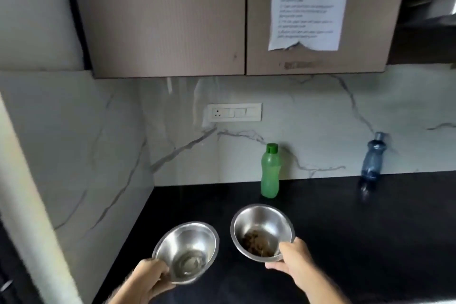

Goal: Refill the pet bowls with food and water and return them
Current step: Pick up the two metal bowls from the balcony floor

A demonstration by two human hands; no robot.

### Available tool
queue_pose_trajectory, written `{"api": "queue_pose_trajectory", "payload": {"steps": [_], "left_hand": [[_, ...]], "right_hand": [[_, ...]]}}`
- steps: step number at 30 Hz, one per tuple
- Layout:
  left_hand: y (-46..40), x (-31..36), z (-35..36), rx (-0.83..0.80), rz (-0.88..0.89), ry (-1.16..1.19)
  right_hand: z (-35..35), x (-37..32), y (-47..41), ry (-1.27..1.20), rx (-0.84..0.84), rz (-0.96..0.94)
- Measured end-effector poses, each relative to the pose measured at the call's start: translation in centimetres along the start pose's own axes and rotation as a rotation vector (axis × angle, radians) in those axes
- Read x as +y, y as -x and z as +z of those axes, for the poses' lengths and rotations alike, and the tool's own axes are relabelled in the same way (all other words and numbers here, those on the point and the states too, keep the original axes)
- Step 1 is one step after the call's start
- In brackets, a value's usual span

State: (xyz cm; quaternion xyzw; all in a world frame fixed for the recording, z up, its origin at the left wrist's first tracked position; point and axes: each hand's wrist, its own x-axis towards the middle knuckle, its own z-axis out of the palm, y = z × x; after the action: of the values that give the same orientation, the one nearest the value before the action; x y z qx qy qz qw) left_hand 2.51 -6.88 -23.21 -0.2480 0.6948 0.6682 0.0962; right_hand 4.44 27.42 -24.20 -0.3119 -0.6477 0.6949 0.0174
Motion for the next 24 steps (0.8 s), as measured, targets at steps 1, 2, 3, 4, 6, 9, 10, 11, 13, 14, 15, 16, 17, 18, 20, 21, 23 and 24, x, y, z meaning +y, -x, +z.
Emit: {"api": "queue_pose_trajectory", "payload": {"steps": [1,2,3,4,6,9,10,11,13,14,15,16,17,18,20,21,23,24], "left_hand": [[-0.6,0.5,0.9,0.006,0.003,-0.022],[-1.0,0.8,1.6,0.020,0.007,-0.064],[-1.6,1.3,2.6,0.038,0.022,-0.122],[-2.2,1.8,3.5,0.064,0.033,-0.173],[-3.1,2.7,5.7,0.112,0.043,-0.251],[-4.7,3.1,7.6,0.147,0.032,-0.256],[-5.3,2.9,8.1,0.138,0.026,-0.222],[-6.0,2.6,8.5,0.126,0.026,-0.191],[-6.3,1.7,8.9,0.078,0.009,-0.112],[-6.5,1.2,9.3,0.074,0.005,-0.073],[-6.7,0.8,9.6,0.082,0.007,-0.043],[-6.9,0.4,10.0,0.093,0.006,-0.018],[-7.0,0.2,10.1,0.097,0.006,0.000],[-7.0,-0.1,10.4,0.098,0.008,0.007],[-7.2,-0.7,10.8,0.102,0.005,0.007],[-7.4,-0.9,10.9,0.111,-0.002,0.012],[-7.9,-1.2,11.0,0.123,-0.014,0.027],[-8.1,-1.2,11.1,0.126,-0.021,0.032]], "right_hand": [[-0.6,-0.3,-0.5,-0.008,0.021,0.004],[-1.1,-0.4,-1.0,-0.011,0.038,0.014],[-1.5,-0.8,-1.8,-0.019,0.049,0.020],[-2.0,-1.1,-2.6,-0.027,0.056,0.025],[-2.9,-1.7,-4.3,-0.025,0.065,0.029],[-4.3,-2.5,-7.2,-0.012,0.078,0.050],[-4.7,-2.5,-8.2,-0.006,0.072,0.060],[-5.0,-2.5,-9.2,-0.001,0.060,0.067],[-5.5,-2.3,-10.9,0.009,0.038,0.079],[-5.8,-2.1,-11.7,0.022,0.031,0.092],[-6.1,-1.8,-12.4,0.039,0.023,0.107],[-6.3,-1.6,-13.1,0.053,0.016,0.121],[-6.3,-1.4,-13.5,0.064,0.012,0.125],[-6.4,-1.2,-14.0,0.075,0.005,0.127],[-6.4,-0.9,-14.9,0.100,-0.004,0.132],[-6.4,-0.8,-15.4,0.107,-0.007,0.136],[-6.4,-0.7,-16.0,0.120,-0.011,0.145],[-6.4,-0.7,-16.2,0.129,-0.010,0.150]]}}
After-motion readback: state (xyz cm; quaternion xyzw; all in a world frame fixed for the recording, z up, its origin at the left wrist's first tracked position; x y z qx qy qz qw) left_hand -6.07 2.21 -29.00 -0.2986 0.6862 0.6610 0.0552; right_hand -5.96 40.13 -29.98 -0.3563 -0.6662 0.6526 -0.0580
